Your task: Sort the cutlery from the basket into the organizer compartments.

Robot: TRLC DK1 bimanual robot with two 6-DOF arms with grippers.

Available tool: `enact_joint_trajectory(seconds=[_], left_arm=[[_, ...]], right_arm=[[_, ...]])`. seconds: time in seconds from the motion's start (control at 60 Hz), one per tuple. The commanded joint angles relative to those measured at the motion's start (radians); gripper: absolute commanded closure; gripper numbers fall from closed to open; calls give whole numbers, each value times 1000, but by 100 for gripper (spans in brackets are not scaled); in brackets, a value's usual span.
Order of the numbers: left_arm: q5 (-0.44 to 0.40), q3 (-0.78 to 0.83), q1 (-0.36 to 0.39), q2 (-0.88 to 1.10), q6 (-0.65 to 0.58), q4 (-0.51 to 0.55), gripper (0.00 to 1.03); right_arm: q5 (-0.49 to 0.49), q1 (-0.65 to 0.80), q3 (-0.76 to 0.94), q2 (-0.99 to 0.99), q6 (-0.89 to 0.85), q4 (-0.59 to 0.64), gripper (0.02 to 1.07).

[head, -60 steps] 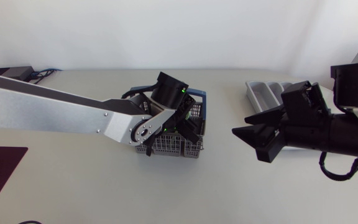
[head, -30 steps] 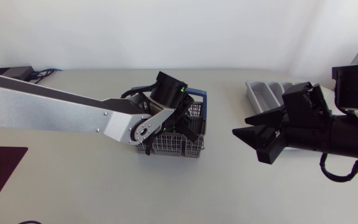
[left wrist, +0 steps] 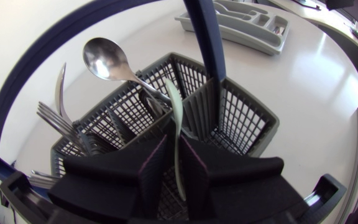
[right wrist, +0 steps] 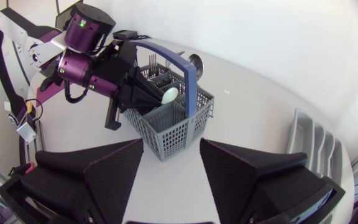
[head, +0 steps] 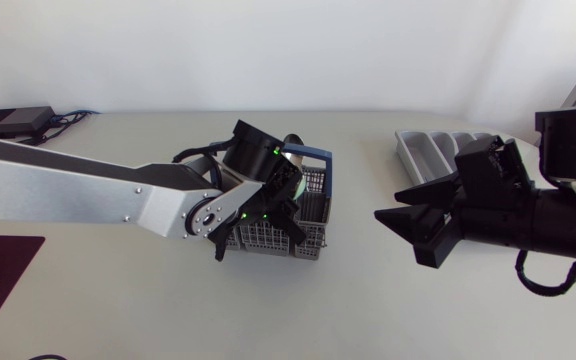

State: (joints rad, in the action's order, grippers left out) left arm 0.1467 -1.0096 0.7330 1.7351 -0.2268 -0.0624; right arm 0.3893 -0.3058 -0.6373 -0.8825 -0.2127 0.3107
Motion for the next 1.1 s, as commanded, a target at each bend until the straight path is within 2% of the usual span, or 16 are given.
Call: enact_joint_trajectory(seconds=[0.0,0.167,0.233,0.267,0.333,0.367,0.417,0.55,0.95,1.083], left_arm=[[-21,34,-11,-25,-14,6,88],[-64,31,-23,-22,-8,3,88],[-105,32,-30,-31,1,3,87],[-105,35,-30,-37,3,-1,83],[-105,37,-23,-46,3,-7,65],[-105,39,-15,-48,3,-19,60],[-105,35,-7,-46,4,-22,60],[-108,14,5,-46,15,-27,47],[-130,-30,-20,-29,106,-68,48],[-122,-38,-24,-14,124,-80,65]], right_arm=[[2,-3,25,10,-5,-4,40],[2,-4,31,22,-5,1,40],[0,-4,31,27,-10,4,40],[0,-4,33,27,-10,4,40],[0,-6,33,27,-11,5,40],[2,-6,33,27,-11,5,40],[2,-7,34,27,-11,5,40],[2,-9,37,27,-14,4,40],[8,-9,47,33,-25,1,40],[8,-9,50,33,-25,-1,40]])
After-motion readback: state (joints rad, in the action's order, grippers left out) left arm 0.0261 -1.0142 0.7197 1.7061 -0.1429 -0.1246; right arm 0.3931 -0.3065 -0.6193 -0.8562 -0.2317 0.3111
